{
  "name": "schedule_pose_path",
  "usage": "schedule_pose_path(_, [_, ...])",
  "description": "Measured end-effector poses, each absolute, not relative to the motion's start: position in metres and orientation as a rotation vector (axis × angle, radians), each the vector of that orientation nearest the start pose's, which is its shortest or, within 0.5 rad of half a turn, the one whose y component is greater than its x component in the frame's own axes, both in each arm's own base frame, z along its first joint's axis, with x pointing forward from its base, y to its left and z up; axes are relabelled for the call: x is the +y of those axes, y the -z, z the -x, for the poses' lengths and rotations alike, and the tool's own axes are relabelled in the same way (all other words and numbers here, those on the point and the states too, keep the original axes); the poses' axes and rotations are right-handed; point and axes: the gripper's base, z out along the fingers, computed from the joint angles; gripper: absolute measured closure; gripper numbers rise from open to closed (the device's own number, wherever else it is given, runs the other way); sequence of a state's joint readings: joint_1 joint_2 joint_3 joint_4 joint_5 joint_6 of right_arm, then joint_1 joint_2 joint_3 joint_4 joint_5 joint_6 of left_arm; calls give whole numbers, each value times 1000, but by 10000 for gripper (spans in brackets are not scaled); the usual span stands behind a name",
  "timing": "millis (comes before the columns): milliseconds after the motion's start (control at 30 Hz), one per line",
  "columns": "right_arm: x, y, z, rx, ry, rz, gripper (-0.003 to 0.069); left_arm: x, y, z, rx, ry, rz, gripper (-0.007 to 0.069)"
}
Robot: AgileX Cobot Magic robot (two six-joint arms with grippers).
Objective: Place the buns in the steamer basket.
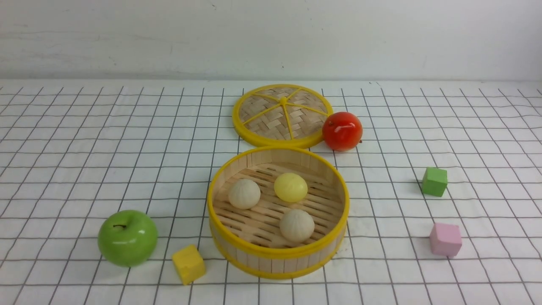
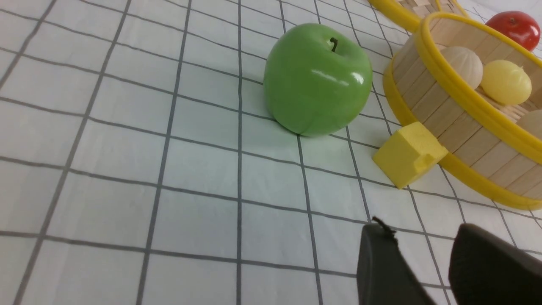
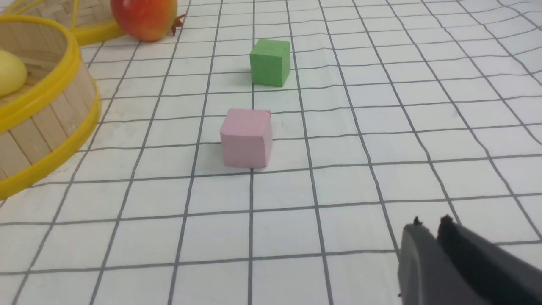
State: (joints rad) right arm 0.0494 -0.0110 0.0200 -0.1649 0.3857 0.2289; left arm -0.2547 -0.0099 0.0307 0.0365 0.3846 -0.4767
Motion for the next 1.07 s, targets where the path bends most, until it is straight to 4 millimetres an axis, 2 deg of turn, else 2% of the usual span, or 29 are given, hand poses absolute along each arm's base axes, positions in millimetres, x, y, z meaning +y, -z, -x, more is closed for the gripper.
schedule_pose_path(1067, [-3, -173, -52, 1872, -30, -69, 559, -12, -169, -51, 1907, 461, 190, 386])
